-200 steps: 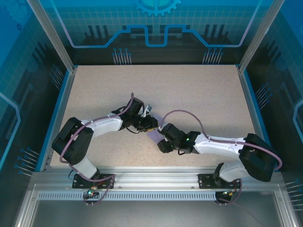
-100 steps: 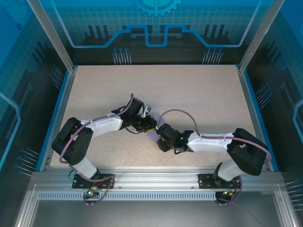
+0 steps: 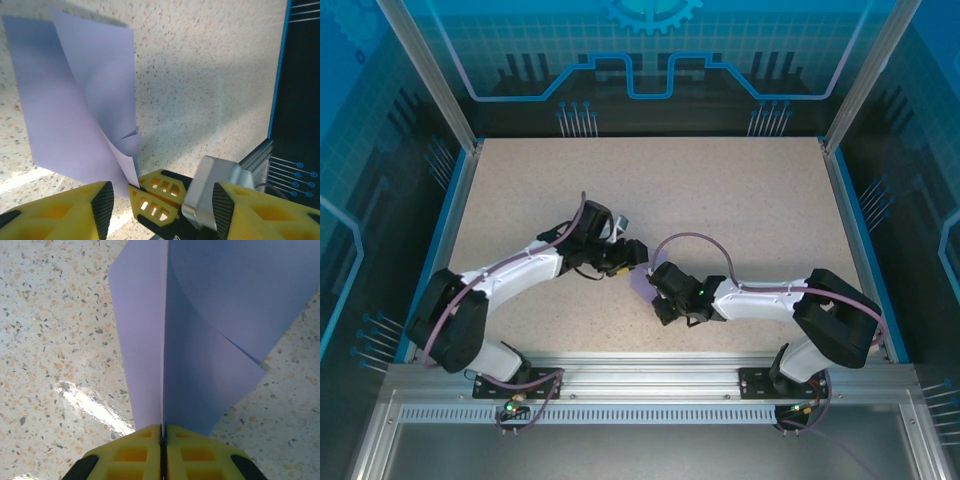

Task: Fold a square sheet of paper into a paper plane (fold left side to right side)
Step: Fourth fold the wing at the center of the table.

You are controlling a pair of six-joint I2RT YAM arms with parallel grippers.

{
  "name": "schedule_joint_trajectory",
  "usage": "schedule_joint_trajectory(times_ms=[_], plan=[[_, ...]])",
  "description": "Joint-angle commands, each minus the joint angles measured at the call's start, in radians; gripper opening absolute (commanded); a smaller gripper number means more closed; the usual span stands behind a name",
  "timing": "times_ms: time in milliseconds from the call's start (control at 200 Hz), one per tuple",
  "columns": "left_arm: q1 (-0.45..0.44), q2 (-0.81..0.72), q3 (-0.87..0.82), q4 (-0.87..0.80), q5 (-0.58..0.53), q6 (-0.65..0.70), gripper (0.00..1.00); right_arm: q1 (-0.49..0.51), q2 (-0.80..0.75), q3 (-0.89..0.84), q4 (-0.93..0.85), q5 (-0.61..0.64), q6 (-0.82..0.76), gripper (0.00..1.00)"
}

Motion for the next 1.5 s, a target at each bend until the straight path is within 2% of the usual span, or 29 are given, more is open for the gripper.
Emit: schedule_joint_trajectory(times_ms=[0, 140, 300, 365, 835, 1220, 1496], plan=[[0.045, -0.075, -0.030, -0.065, -0.013, 0.024, 0.61, -0.010, -0.009, -0.021, 0.034, -0.050, 0.018, 0.09], [0.065, -0.097, -0.077, -0.077, -0.023, 0.018, 0.59, -0.035, -0.032, -0.053, 0.071, -0.092, 0.028, 0.09], [0.064, -0.029, -0.132, 0.020, 0.026, -0.023, 0.40, -0.063, -0.048, -0.091, 0.120, -0.147, 0.042, 0.09], [0.057, 0.011, -0.138, 0.055, 0.042, -0.030, 0.36, -0.072, -0.051, -0.106, 0.136, -0.160, 0.049, 0.08], [-0.044, 0.246, -0.018, 0.138, 0.059, -0.043, 0.40, -0.126, -0.075, -0.154, 0.191, -0.239, 0.064, 0.09], [-0.067, 0.358, 0.050, 0.136, 0.051, -0.052, 0.45, -0.151, -0.056, -0.165, 0.210, -0.278, 0.068, 0.09], [-0.068, 0.394, 0.066, 0.072, 0.003, -0.042, 0.46, -0.164, -0.039, -0.162, 0.221, -0.306, 0.065, 0.12]])
